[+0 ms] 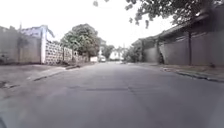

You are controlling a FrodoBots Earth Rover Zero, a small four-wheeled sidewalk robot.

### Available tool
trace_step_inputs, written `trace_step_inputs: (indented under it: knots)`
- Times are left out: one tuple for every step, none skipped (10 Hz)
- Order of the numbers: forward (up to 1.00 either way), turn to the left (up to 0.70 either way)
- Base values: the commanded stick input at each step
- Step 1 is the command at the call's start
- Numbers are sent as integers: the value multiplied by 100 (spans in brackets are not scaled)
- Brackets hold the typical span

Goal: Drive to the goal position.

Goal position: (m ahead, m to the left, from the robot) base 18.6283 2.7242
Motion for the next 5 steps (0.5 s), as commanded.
trace_step_inputs:
  knots:
    - [100, 7]
    - [100, 7]
    - [100, 7]
    - [100, 7]
    - [100, 7]
